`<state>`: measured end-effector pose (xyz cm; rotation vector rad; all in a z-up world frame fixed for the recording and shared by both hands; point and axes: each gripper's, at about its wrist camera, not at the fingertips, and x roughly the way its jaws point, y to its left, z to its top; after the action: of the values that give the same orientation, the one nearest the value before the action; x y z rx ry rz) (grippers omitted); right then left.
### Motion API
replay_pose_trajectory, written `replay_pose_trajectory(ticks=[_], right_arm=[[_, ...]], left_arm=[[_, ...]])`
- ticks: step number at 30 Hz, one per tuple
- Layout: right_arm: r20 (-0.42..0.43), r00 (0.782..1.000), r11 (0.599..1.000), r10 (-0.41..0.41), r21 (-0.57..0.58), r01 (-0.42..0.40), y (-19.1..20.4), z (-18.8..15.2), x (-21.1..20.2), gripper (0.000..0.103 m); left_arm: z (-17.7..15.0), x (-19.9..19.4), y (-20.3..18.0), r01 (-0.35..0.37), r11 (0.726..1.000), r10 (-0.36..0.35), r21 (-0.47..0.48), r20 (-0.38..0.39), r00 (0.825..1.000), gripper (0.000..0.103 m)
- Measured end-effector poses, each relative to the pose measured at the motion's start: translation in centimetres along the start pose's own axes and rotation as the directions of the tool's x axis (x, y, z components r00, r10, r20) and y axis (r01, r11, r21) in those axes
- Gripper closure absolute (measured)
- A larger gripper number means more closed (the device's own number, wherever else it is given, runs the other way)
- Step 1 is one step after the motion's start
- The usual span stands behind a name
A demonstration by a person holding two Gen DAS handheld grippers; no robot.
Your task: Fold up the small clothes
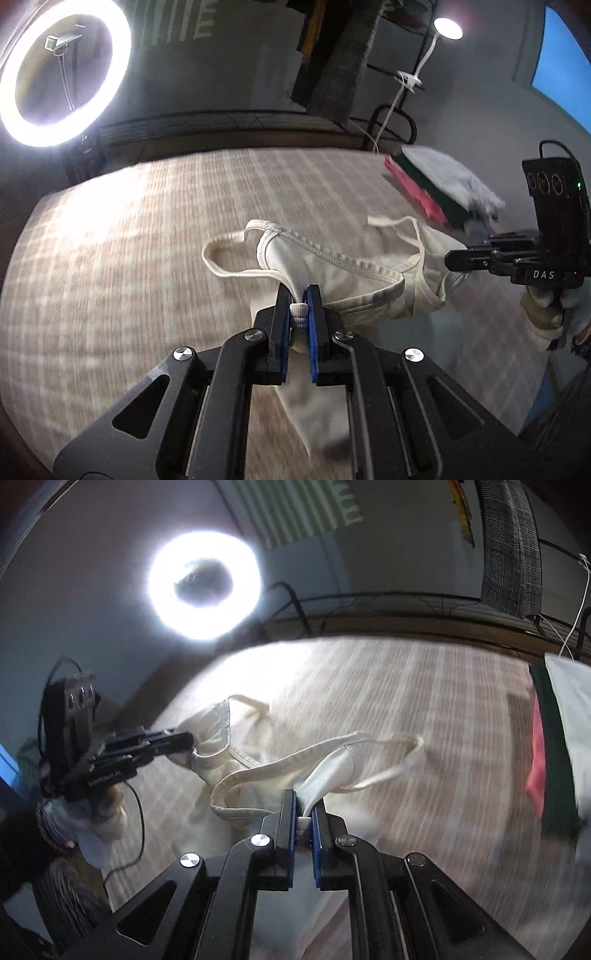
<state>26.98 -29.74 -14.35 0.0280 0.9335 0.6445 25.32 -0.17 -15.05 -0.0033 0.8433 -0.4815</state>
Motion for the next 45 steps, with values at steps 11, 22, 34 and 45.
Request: replay_pose_trajectory(ticks=[11,22,34,45], right_arm=[[-0.151,0.986,0.996,-0.074,-0.058,0.066,2.3,-7.7,-1.4,0.069],[-0.163,0.984,0.986,-0.075,-0.161,0.049,4.1,1.0,1.3,0.070],[-0.409,0.898,0.953,-0.163,-0.300,0.036,3.9,-1.0,4.8,0.070],[-0.361,0.933,0.975,-0.002,-0.208,-0.078,6.2,-8.7,-3.0,0.070]], left_arm=[[-6.7,-3.2,-2.7,0.007,0.998,0.003,0.057,-0.158,0.987,0.094],[3.9,0.1,-3.2,0.042,0.993,-0.023,0.112,-0.163,0.986,0.094],[-1.2,3.9,-5.1,0.144,0.959,-0.029,0.243,-0.422,0.906,0.094],[-7.9,-5.6,-6.3,0.158,0.970,-0.080,0.184,-0.372,0.925,0.094]])
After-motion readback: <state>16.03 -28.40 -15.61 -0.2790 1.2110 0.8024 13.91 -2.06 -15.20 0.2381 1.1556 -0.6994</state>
